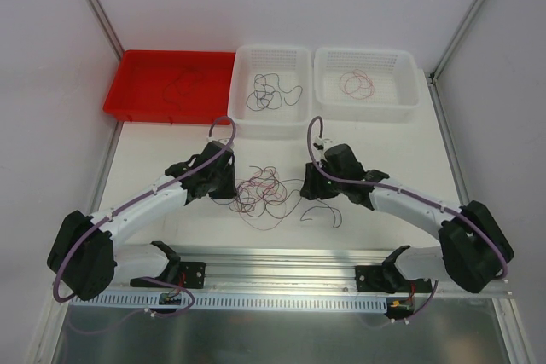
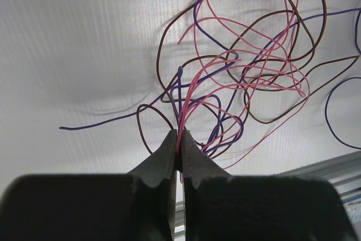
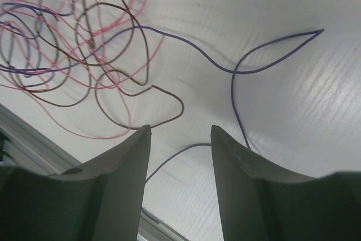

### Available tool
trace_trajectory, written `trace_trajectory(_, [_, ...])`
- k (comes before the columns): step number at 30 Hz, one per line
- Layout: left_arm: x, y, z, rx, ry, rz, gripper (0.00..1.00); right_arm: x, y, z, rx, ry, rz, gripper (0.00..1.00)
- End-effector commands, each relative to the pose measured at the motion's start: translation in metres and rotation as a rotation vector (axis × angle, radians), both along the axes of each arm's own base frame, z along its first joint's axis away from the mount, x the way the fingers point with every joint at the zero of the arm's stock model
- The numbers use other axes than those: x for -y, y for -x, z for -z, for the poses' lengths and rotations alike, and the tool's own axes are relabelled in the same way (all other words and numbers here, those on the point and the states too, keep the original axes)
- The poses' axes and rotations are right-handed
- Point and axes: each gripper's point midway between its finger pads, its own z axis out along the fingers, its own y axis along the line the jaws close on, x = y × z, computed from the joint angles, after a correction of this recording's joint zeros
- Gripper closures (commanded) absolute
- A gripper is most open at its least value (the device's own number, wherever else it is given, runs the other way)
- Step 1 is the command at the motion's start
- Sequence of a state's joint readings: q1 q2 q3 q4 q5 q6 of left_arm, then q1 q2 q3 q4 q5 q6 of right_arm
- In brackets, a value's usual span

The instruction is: Untangle the cables

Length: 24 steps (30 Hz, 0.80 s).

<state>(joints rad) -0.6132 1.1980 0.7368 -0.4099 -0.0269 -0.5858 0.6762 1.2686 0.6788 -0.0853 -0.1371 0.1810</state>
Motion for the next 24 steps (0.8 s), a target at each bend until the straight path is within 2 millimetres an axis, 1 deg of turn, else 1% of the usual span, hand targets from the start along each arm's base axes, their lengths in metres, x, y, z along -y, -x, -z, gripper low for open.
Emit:
trace_trajectory(1, [-0.002, 0.004, -0.003, 0.0, 0.004, 0.011, 1.0, -0.01, -0.016, 0.002, 0.022, 0.001, -0.011, 0.5])
trace_trajectory(2, [-0.002, 0.003, -0.003, 0.002, 0.004, 0.012, 1.0, -0.013, -0.016, 0.01, 0.002, 0.004, -0.021, 0.51])
trace_trajectory(3, [-0.003, 0.003, -0.003, 0.004, 0.004, 0.01, 1.0, -0.015, -0.017, 0.013, -0.006, 0.005, -0.023, 0.5])
trace_trajectory(7, [-0.003, 0.002, -0.003, 0.006, 0.001, 0.009, 1.0, -0.029, -0.019, 0.021, -0.035, -0.032, -0.057, 0.51])
trace_trajectory(8, [-0.003, 0.003, -0.003, 0.006, 0.001, 0.011, 1.0, -0.036, -0.019, 0.02, -0.037, -0.051, -0.073, 0.51])
trace_trajectory(9, [-0.003, 0.002, -0.003, 0.005, 0.0, 0.009, 1.0, -0.037, -0.019, 0.027, -0.053, -0.047, -0.078, 0.52])
trace_trajectory(12, [-0.004, 0.002, -0.002, 0.003, -0.005, 0.009, 1.0, -0.043, -0.02, 0.033, -0.075, -0.064, -0.089, 0.52])
trace_trajectory(15, [-0.006, 0.001, 0.0, 0.007, -0.016, 0.001, 1.0, -0.044, -0.018, 0.038, -0.092, -0.061, -0.097, 0.62])
trace_trajectory(16, [-0.007, 0.001, 0.0, 0.008, -0.021, 0.0, 1.0, -0.043, -0.017, 0.036, -0.087, -0.064, -0.097, 0.74])
trace_trajectory(18, [-0.01, 0.0, 0.002, 0.012, -0.035, -0.012, 1.0, -0.038, -0.015, 0.034, -0.078, -0.049, -0.092, 0.86])
trace_trajectory(19, [-0.012, 0.0, 0.003, 0.012, -0.043, -0.015, 1.0, -0.036, -0.016, 0.022, -0.048, -0.054, -0.089, 0.95])
trace_trajectory(20, [-0.013, 0.0, 0.004, 0.013, -0.05, -0.019, 1.0, -0.026, -0.015, 0.022, -0.044, -0.016, -0.069, 0.98])
trace_trajectory(21, [-0.015, 0.0, 0.006, 0.011, -0.058, -0.025, 1.0, -0.023, -0.017, 0.013, -0.016, -0.011, -0.061, 0.99])
trace_trajectory(22, [-0.018, -0.002, 0.006, 0.018, -0.068, -0.034, 1.0, -0.009, -0.015, 0.001, 0.011, 0.023, -0.041, 0.99])
trace_trajectory(24, [-0.022, -0.002, 0.01, 0.014, -0.081, -0.046, 1.0, 0.006, -0.016, -0.02, 0.058, 0.044, -0.01, 0.99])
